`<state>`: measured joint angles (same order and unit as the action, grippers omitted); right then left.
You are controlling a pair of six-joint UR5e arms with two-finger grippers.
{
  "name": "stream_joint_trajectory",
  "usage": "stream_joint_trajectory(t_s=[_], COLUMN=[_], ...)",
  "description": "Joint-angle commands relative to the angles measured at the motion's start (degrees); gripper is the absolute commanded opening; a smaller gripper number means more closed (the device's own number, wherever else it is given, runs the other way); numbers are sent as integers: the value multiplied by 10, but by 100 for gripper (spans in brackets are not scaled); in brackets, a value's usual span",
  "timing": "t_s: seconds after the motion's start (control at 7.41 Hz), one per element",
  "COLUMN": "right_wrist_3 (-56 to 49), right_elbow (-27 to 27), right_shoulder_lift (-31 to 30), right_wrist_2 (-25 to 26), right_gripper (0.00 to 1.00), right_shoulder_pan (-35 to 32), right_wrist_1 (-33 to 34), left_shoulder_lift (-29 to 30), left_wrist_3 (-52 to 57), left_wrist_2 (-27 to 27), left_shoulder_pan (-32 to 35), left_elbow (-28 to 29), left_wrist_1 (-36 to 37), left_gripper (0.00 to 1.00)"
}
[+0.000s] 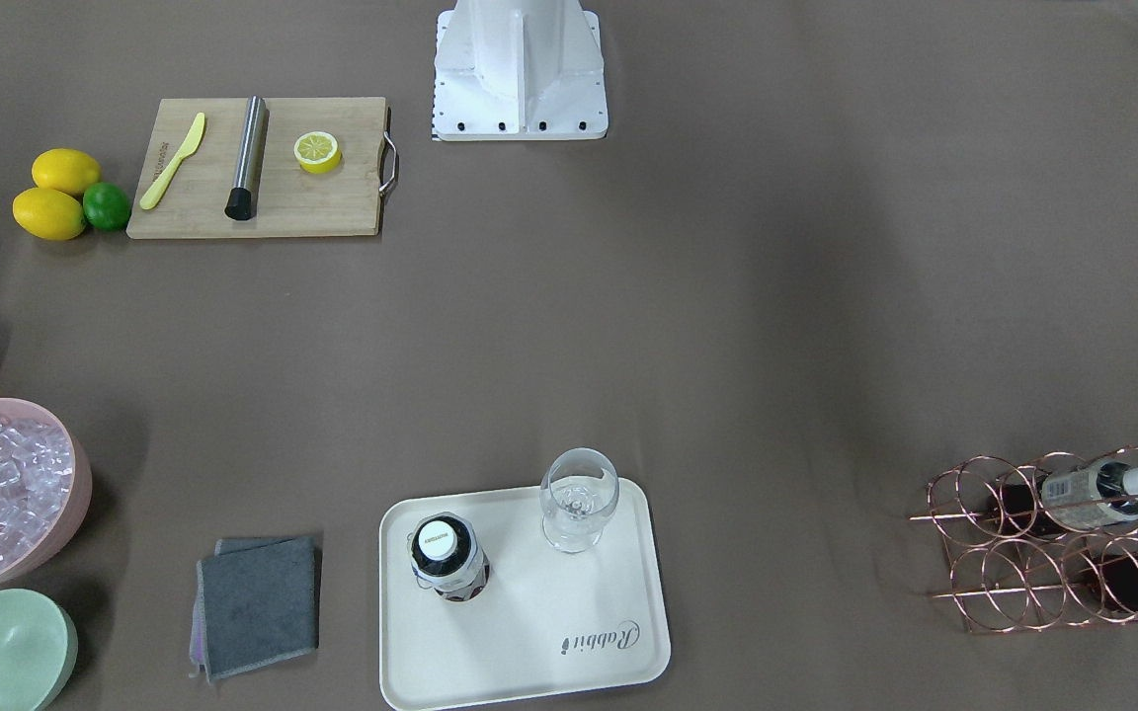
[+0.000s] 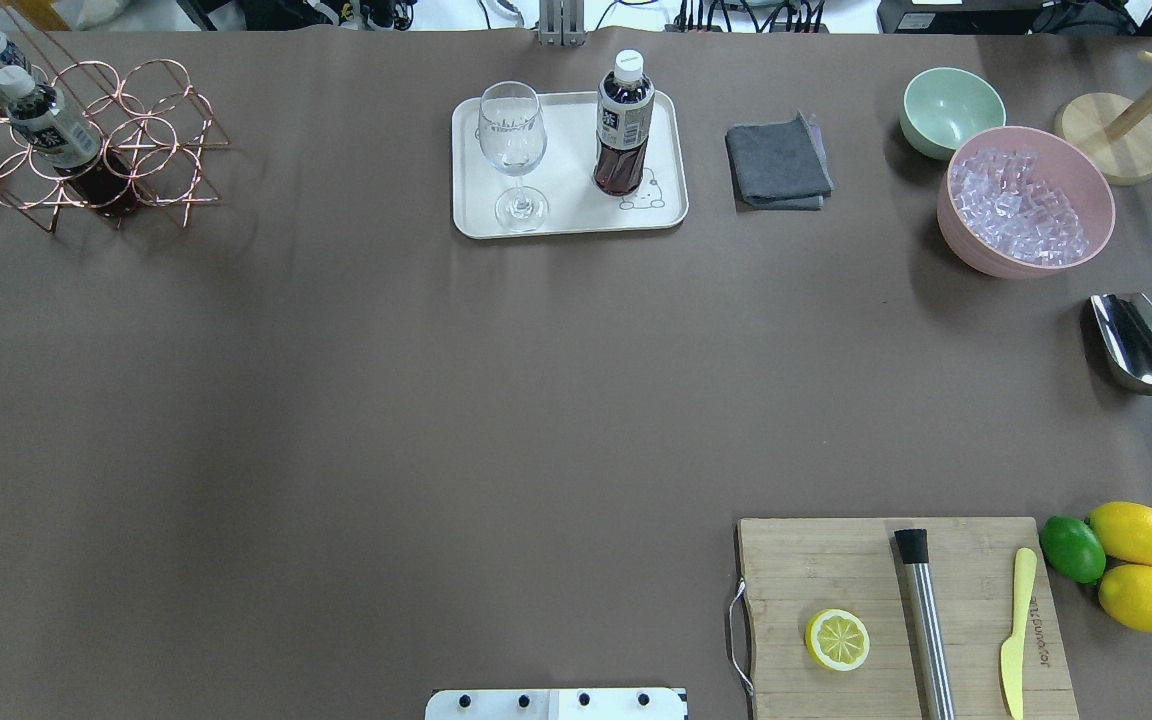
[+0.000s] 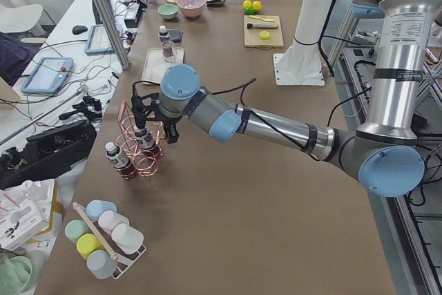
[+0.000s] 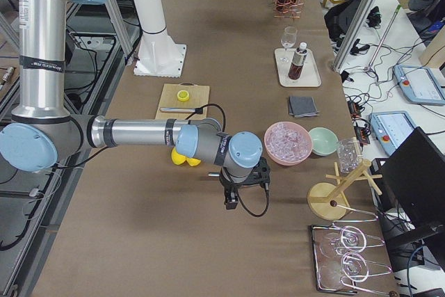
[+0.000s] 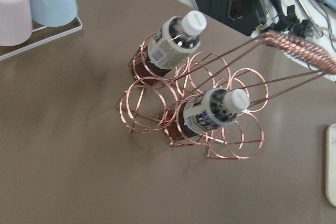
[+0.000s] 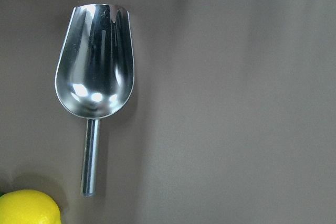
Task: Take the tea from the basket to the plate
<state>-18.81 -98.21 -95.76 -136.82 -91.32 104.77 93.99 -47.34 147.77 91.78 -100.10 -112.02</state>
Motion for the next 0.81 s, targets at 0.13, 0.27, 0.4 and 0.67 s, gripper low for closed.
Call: stream_joint_trajectory(t_s=[0.13,0.27,0.4,0.67], right_wrist_3=[0,0,0,0], right_elbow=[-2,-1,-1,1], right_shoulder_lift=[0,0,0,-1], right_wrist_2=[-1,0,0,0], right_gripper=[100,100,100,100], right_shoulder_pan=[0,0,0,0], right_wrist_1=[1,1,1,3], left_shoulder_lift=[-34,-32,-31,-44], left_wrist_3=[265,359,434,463], left_wrist_2=[-54,-99,-127,-157], left_shoulder_pan=[2,3,5,6], left_elbow=[40,40,40,45], left_wrist_1=[119,180,238,257], left_gripper=[98,98,98,98])
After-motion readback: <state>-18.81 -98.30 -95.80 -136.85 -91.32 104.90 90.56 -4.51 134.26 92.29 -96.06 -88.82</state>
